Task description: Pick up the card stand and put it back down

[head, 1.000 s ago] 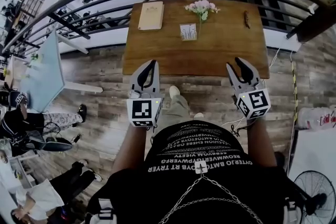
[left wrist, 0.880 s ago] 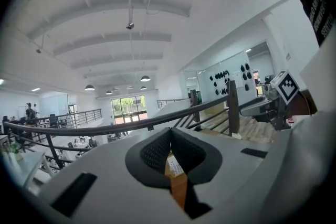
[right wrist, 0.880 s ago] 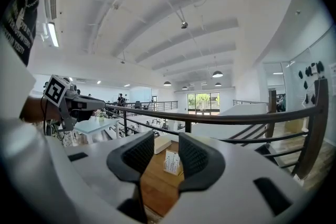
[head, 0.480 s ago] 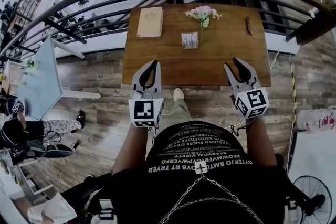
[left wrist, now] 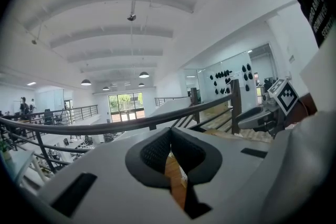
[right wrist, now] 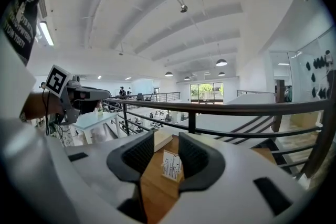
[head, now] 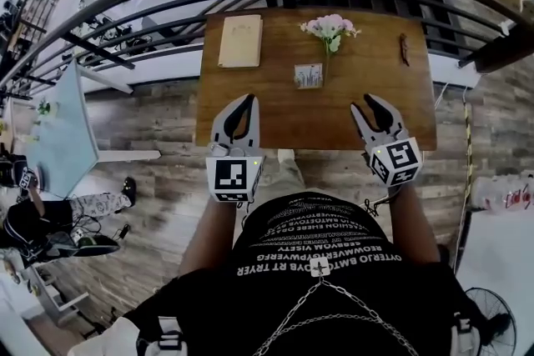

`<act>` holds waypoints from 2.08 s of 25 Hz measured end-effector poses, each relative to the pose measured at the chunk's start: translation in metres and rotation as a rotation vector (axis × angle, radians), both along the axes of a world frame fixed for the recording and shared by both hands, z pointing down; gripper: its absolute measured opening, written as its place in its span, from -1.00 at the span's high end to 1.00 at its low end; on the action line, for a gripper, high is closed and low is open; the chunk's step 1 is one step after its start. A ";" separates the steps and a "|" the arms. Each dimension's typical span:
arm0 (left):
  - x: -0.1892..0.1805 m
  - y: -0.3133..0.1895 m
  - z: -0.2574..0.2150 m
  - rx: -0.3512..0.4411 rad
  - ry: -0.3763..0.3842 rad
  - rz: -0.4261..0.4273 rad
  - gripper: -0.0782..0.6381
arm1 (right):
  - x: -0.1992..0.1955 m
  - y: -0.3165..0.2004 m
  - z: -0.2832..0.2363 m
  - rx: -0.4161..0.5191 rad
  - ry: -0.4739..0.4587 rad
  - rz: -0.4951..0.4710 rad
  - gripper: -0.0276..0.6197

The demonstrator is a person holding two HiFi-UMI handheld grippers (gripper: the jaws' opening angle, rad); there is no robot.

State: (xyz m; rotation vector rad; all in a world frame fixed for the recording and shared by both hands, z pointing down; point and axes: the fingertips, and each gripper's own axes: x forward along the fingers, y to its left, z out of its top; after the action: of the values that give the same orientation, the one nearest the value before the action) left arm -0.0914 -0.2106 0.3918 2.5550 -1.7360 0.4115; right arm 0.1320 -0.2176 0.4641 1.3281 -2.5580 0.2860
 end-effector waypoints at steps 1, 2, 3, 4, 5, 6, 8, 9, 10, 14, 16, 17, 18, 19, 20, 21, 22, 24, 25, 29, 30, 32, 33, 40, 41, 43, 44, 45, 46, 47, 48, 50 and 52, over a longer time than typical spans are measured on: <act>-0.001 -0.005 0.002 -0.004 0.000 0.002 0.71 | -0.001 -0.005 0.005 -0.009 0.004 -0.003 0.45; -0.001 -0.010 0.005 -0.009 -0.001 0.003 0.70 | -0.002 -0.009 0.011 -0.019 0.006 -0.005 0.45; -0.003 -0.015 0.008 -0.016 -0.002 0.004 0.70 | -0.004 -0.014 0.017 -0.030 0.008 -0.007 0.45; -0.004 -0.020 0.011 -0.022 -0.002 0.004 0.70 | -0.005 -0.018 0.023 -0.041 0.011 -0.009 0.45; -0.005 -0.025 0.013 -0.028 -0.002 0.003 0.70 | -0.006 -0.022 0.029 -0.053 0.014 -0.012 0.45; -0.005 -0.029 0.015 -0.033 -0.002 0.003 0.70 | -0.007 -0.025 0.036 -0.064 0.018 -0.016 0.44; -0.005 -0.036 0.017 -0.041 -0.005 0.004 0.70 | -0.008 -0.031 0.051 -0.086 0.023 -0.023 0.44; -0.006 -0.039 0.018 -0.045 -0.007 0.006 0.70 | -0.008 -0.034 0.058 -0.096 0.024 -0.026 0.44; -0.007 -0.042 0.020 -0.051 -0.009 0.007 0.70 | -0.009 -0.038 0.065 -0.108 0.023 -0.026 0.43; -0.016 -0.054 0.026 -0.074 -0.021 0.009 0.70 | -0.013 -0.056 0.093 -0.169 0.008 -0.017 0.43; -0.021 -0.061 0.030 -0.084 -0.029 0.005 0.70 | -0.016 -0.063 0.109 -0.195 0.018 -0.024 0.42; -0.024 -0.064 0.032 -0.089 -0.031 0.002 0.70 | -0.018 -0.067 0.117 -0.206 0.024 -0.030 0.42; -0.026 -0.067 0.034 -0.093 -0.033 0.000 0.70 | -0.020 -0.069 0.124 -0.216 0.030 -0.035 0.41; -0.029 -0.070 0.035 -0.096 -0.034 -0.001 0.71 | -0.023 -0.072 0.132 -0.228 0.035 -0.039 0.41; -0.031 -0.073 0.037 -0.099 -0.035 -0.001 0.70 | -0.025 -0.074 0.140 -0.243 0.039 -0.044 0.41; -0.032 -0.075 0.039 -0.103 -0.036 0.000 0.70 | -0.028 -0.077 0.148 -0.262 0.040 -0.048 0.41; -0.033 -0.078 0.041 -0.108 -0.037 0.003 0.70 | -0.031 -0.079 0.155 -0.282 0.037 -0.051 0.41; -0.033 -0.083 0.045 -0.121 -0.038 0.012 0.70 | -0.036 -0.085 0.168 -0.317 0.027 -0.052 0.41; -0.033 -0.085 0.047 -0.127 -0.039 0.017 0.70 | -0.037 -0.088 0.174 -0.331 0.024 -0.051 0.41; -0.035 -0.094 0.059 -0.147 -0.034 0.031 0.70 | -0.042 -0.101 0.205 -0.378 0.047 -0.057 0.41; -0.036 -0.095 0.062 -0.155 -0.034 0.033 0.70 | -0.043 -0.103 0.213 -0.392 0.054 -0.059 0.40; -0.038 -0.098 0.065 -0.166 -0.038 0.035 0.70 | -0.045 -0.107 0.225 -0.416 0.058 -0.063 0.40; -0.039 -0.100 0.066 -0.169 -0.040 0.036 0.70 | -0.047 -0.109 0.230 -0.426 0.058 -0.067 0.39; -0.041 -0.109 0.069 -0.174 -0.049 0.043 0.70 | -0.052 -0.124 0.263 -0.463 0.092 -0.090 0.37; -0.042 -0.109 0.070 -0.175 -0.051 0.045 0.70 | -0.053 -0.125 0.267 -0.464 0.098 -0.098 0.37; -0.042 -0.109 0.074 -0.186 -0.055 0.048 0.70 | -0.055 -0.127 0.274 -0.464 0.113 -0.112 0.37; -0.043 -0.108 0.076 -0.194 -0.057 0.048 0.70 | -0.055 -0.128 0.277 -0.463 0.122 -0.116 0.36; -0.045 -0.107 0.078 -0.201 -0.058 0.048 0.70 | -0.056 -0.130 0.280 -0.462 0.133 -0.120 0.36; -0.047 -0.107 0.079 -0.207 -0.060 0.046 0.70 | -0.056 -0.132 0.283 -0.461 0.145 -0.124 0.36; -0.048 -0.106 0.081 -0.212 -0.061 0.045 0.70 | -0.056 -0.134 0.287 -0.461 0.156 -0.128 0.36; -0.050 -0.105 0.084 -0.217 -0.063 0.043 0.70 | -0.056 -0.136 0.290 -0.460 0.167 -0.132 0.36; -0.052 -0.103 0.088 -0.228 -0.066 0.042 0.70 | -0.057 -0.139 0.296 -0.454 0.185 -0.146 0.36; -0.051 -0.101 0.091 -0.240 -0.067 0.045 0.70 | -0.058 -0.141 0.298 -0.435 0.208 -0.174 0.36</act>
State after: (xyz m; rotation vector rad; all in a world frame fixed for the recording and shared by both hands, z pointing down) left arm -0.1425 -0.3115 0.4828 2.4384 -1.5437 0.6702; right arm 0.0736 -0.3590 0.7621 0.9181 -2.2487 0.5960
